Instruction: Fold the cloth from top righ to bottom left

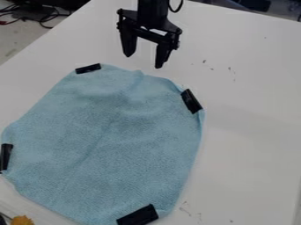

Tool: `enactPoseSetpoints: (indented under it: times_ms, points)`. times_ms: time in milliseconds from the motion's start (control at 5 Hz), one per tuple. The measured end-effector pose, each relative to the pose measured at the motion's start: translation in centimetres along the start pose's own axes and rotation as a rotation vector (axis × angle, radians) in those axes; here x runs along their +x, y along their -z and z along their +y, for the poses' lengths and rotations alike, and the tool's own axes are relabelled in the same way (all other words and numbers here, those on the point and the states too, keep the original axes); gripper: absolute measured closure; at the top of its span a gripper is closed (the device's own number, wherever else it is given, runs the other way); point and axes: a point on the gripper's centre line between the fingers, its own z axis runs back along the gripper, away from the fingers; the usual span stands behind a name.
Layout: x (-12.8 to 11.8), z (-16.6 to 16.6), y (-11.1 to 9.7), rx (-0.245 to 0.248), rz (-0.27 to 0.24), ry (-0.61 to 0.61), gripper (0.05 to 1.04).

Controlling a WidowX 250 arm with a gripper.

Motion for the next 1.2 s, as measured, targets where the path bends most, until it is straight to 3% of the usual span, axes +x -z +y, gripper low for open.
enactPoseSetpoints:
  times_ms: [200,600,800,1000,1200]
  points:
    - [-0.2,-0.2,1.2,-0.005,0.029,0.008,0.084]
    - [0.9,5.1,5.4,-0.032,-0.054,-0.016,0.084]
    - [1.5,6.8,7.0,-0.077,-0.066,-0.022,0.084]
    - [2.2,9.8,7.1,-0.057,-0.123,-0.034,0.084]
    - [2.5,11.6,8.0,-0.059,-0.114,-0.048,0.084]
